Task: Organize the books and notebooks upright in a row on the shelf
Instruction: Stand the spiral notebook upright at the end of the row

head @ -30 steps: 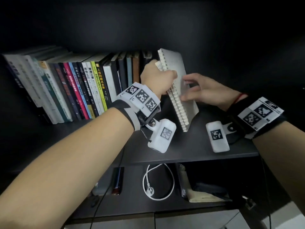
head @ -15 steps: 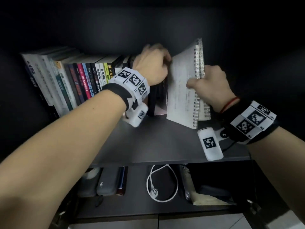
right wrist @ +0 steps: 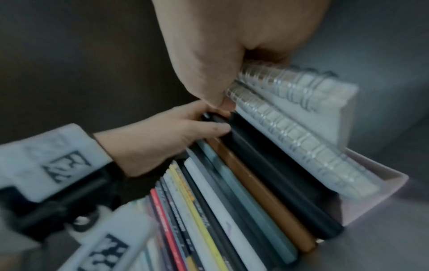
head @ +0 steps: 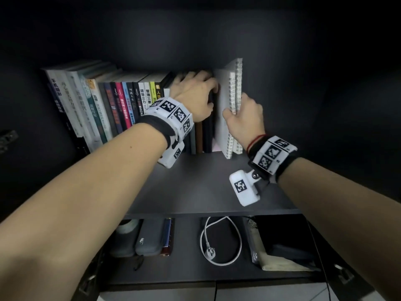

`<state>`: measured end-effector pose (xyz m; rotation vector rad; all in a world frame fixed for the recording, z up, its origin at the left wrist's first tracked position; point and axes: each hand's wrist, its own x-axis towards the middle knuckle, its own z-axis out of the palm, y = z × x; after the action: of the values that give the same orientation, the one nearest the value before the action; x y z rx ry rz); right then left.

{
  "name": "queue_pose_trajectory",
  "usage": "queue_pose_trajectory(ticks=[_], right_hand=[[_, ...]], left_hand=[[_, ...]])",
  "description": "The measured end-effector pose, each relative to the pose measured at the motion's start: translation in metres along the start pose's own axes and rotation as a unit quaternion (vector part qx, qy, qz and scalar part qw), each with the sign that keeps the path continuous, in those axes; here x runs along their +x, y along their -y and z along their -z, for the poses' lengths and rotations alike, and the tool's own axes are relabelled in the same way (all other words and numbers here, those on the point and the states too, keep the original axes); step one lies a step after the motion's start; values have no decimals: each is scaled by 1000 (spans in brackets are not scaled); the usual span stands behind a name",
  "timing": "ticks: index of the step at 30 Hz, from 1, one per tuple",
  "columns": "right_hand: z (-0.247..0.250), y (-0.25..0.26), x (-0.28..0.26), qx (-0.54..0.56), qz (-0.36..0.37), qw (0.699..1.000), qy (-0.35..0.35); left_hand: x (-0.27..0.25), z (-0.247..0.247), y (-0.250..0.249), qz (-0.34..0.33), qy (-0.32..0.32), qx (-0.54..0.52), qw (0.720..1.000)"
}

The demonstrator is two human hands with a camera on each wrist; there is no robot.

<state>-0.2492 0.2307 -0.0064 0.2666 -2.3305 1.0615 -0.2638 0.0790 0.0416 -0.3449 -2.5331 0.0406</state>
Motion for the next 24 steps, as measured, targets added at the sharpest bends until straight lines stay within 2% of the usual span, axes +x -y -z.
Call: queue_pose_trajectory(ticks=[2,5,7,9,11,13,14,16,19,21,24], right_hand=[[-12,-4,4,-8,-6,1000,1],[-25,-10,3,3,-20,998,56],[-28,-13,3,-34,-16,995,93],[-22,-14,8,-96,-3,981,168],[-13,-16,15,-135,-18,949,285],[-10,-23,22,-183,-26,919,348],[-11,-26,25,-192,-25,916,350],[-18,-31,29,-159,-28,931,327],[-28,-37,35,-167,-29,944,283],[-29,-43,39,-224,-25,931,288],[-22,-55,45,-288,-71,891,343]], left_hand=[[0,1,-1,-1,0,-2,1000],[-1,0,-2,5,-14,-11,1000],[-3,0,-3,12,-16,-22,1000],[-4,2,-4,20,-11,-37,999],[-4,7,-5,32,3,-69,997],[-2,12,-5,37,31,-101,994],[-1,14,-5,29,47,-100,993],[1,13,-5,3,70,-57,996],[2,3,-6,-4,62,-9,998],[4,-3,-6,12,35,-5,999],[7,-8,-9,30,9,0,1000]])
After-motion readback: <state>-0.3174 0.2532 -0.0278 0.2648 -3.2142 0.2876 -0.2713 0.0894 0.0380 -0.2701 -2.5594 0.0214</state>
